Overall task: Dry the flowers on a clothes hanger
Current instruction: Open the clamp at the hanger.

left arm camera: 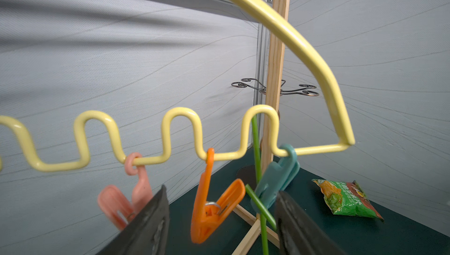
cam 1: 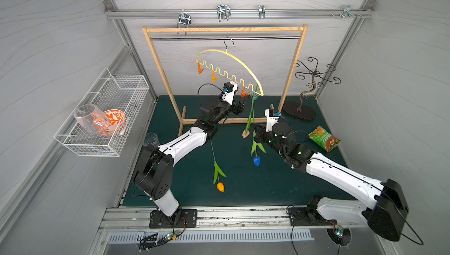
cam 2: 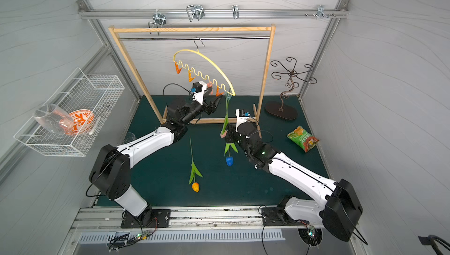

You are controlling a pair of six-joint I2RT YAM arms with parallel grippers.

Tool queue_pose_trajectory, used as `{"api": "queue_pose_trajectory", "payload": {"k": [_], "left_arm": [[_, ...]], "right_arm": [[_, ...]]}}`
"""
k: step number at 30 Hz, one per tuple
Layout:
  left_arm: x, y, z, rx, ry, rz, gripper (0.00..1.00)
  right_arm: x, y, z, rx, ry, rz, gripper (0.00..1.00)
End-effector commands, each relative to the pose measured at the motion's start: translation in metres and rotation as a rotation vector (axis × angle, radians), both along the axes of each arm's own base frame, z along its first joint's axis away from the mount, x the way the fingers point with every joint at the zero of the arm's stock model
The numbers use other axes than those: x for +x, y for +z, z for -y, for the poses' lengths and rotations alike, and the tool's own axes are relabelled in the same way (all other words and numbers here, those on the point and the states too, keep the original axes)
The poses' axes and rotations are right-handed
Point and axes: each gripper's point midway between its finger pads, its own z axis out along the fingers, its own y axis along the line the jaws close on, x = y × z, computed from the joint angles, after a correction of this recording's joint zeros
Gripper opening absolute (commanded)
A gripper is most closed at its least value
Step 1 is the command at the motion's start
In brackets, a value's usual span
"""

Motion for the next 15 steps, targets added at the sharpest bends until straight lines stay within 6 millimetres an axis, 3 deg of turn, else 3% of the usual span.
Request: {"api": "queue_pose_trajectory", "payload": {"k": [1,15], "left_arm": [[0.0010,0.0162,0.0086,-0.013,-0.010,0.062,0.70],[0.0092,0.0176,0.0087,-0.016,0.014,0.063,0.69]], "right_arm": [[0.0042,0.0051,0.0011,0.018,-0.011,0.015,0.00],[0.0039,0.0077,0.0029,0.021,-0.009,0.021,0.00]]}}
